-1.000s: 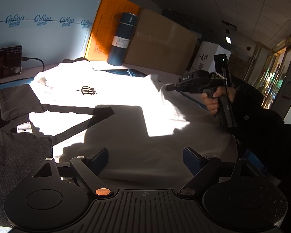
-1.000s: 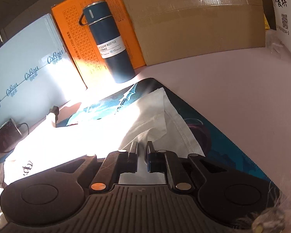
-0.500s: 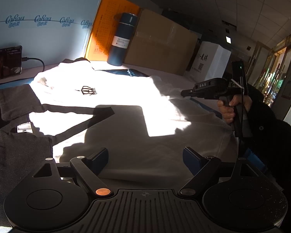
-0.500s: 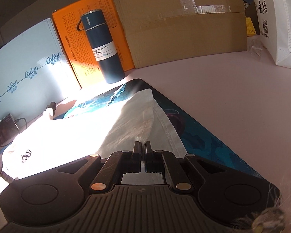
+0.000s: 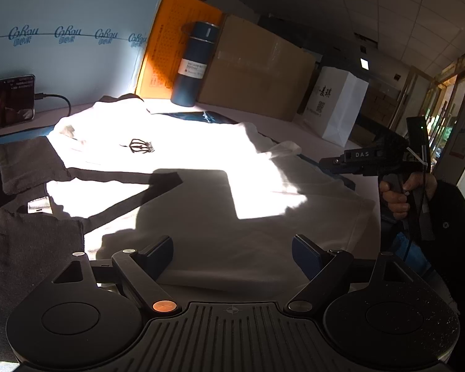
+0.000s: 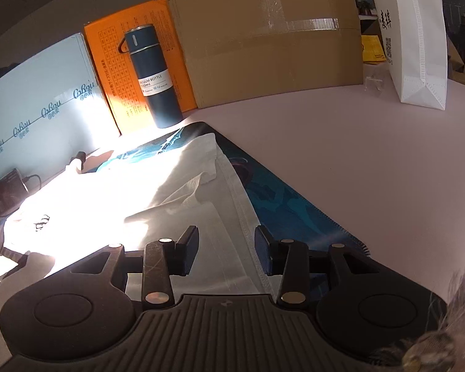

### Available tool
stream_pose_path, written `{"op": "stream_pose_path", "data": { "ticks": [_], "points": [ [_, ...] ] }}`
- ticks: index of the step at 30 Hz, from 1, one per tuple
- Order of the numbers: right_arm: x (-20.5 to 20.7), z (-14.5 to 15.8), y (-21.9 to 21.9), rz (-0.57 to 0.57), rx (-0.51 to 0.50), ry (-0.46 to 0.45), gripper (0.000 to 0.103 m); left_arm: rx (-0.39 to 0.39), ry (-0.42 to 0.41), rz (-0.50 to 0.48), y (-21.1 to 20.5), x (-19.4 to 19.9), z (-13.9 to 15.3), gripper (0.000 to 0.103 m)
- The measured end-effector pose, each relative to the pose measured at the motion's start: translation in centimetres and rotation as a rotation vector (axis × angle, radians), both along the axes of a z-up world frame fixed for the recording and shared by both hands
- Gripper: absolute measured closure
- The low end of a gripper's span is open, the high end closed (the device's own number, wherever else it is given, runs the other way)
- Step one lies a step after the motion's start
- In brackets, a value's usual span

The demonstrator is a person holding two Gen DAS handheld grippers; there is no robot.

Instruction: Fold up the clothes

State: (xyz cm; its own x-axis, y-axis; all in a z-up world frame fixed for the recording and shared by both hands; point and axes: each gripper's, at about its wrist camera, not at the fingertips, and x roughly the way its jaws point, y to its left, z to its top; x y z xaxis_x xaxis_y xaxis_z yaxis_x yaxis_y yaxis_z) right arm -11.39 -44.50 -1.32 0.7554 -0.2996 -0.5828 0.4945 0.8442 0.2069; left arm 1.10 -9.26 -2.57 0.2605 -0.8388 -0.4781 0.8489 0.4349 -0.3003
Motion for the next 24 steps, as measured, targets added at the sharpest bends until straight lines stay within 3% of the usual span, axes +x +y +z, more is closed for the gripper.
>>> {"op": "stream_pose_path", "data": {
  "ticks": [7,9,11,17,24],
  "points": [
    [-1.3,-1.0,1.4,0.006,-0.053,0.036,0.060,-0.041,-0.034,-0.036,0.2,-0.7,0.4,0.017],
    [-1.4,-1.0,1.8,0.027,-0.068,0.035,0.091,-0.059,-0.065,-0.068,0.2,-1.4,0.7,0.017],
    [-1.7,-1.0,2.6,0.056,-0.111,0.041,0.098,-0.064,-0.111,-0.102,0.1,-2.4,1.1,0.017],
    [-5.2,0.5,3.5,0.039,-0.127,-0.069,0.099,-0.040,-0.171,-0.143,-0.5,-4.1,1.3,0.017],
    [-6.6,-0.4,3.8,-0.011,-0.122,-0.057,0.098,-0.012,-0.187,-0.169,-0.6,-5.7,1.1,0.017]
  ]
}}
